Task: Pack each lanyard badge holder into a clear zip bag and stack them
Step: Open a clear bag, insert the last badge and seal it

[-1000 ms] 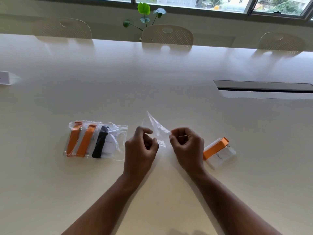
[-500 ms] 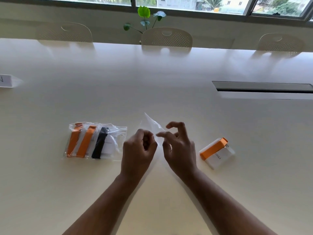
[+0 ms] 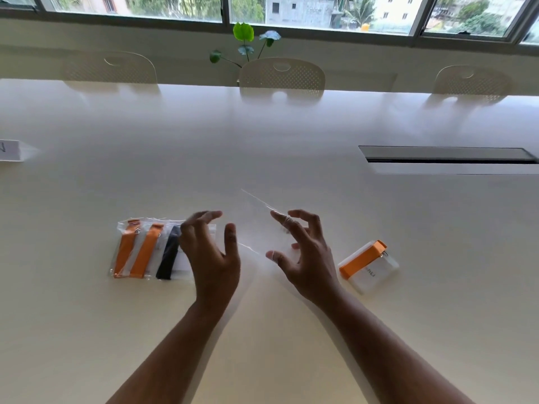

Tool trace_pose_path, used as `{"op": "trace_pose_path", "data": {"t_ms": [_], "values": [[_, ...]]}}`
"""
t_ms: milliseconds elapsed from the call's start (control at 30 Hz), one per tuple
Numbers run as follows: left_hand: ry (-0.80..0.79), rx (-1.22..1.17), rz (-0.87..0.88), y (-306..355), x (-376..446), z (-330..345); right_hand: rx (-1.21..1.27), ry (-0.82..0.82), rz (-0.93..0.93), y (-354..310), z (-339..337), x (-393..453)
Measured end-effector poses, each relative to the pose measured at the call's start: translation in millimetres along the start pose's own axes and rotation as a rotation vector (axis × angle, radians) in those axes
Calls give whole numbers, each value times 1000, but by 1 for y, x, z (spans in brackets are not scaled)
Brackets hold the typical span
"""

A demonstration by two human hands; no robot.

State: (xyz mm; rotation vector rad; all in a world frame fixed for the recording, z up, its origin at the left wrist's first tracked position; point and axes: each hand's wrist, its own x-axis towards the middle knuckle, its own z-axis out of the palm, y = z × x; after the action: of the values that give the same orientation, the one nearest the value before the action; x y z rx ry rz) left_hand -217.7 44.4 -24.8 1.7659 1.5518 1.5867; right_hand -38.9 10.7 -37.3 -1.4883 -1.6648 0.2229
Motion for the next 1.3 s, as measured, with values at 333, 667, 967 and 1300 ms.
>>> {"op": "trace_pose_path", "data": {"t_ms": [333,667,967,1300], "values": [[-227,-413,-340,-11,15,-5,321,29,26,-4,-8,3],[-335,-735,-491,-23,28,-20,468,-25,79,2,-51,8],[-575,-806,-517,-6,18,-22,462,-81,101,-2,-52,3],[-614,-760,-423,-13,16,-21,443,-185,92,-6,-67,-2]]}}
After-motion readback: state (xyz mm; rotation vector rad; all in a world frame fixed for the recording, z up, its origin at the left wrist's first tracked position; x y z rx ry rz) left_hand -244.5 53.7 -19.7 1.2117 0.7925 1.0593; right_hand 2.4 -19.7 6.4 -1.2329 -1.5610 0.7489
